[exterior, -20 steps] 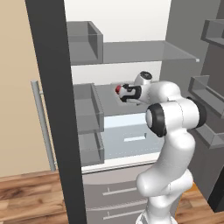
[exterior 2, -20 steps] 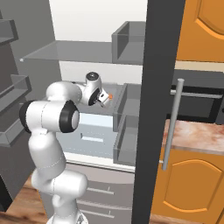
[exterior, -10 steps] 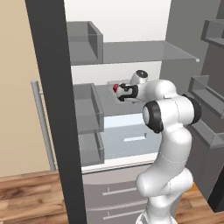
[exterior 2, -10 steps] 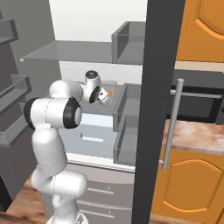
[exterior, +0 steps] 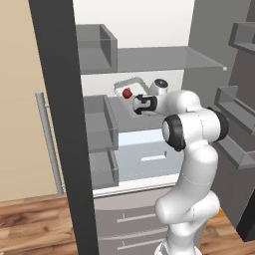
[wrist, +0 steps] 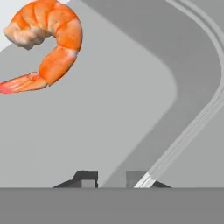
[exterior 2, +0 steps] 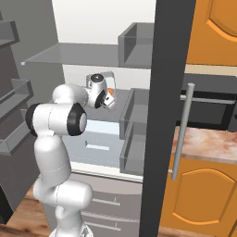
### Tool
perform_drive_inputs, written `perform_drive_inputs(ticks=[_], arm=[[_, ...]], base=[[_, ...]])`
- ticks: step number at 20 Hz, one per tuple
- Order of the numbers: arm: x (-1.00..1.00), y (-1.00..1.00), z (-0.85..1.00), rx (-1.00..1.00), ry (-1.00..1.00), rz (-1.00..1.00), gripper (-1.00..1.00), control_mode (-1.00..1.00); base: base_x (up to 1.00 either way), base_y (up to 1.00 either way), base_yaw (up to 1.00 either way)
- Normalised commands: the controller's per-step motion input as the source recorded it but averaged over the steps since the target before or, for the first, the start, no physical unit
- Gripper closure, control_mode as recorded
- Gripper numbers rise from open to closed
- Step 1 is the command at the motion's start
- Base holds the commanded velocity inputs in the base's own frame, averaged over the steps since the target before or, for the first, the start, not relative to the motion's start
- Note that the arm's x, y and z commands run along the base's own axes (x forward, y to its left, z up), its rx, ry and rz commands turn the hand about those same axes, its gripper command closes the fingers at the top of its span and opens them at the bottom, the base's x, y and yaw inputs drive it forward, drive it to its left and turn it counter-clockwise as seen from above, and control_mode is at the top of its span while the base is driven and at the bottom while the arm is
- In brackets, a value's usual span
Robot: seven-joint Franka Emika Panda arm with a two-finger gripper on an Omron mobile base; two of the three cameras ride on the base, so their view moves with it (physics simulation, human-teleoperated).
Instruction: Place the tupperware containing the shrimp and bell pepper meal in the microwave. Close the microwave door and press the start button to reheat the meal.
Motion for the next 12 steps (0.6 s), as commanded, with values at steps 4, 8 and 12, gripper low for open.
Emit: perform_drive_inputs(ticks=[4,8,12], arm=[[-0.13,0.00,0.00,0.00,0.00,0.00,1.00,-1.00],[-0.48,0.00,0.04,0.00,0.00,-0.02,1.00,-1.00],[-0.83,0.00,0.10,0.00,0.04,-0.10,1.00,-1.00]], base=[[0.00,0.00,0.00],[0.00,0.00,0.00],[0.00,0.00,0.00]])
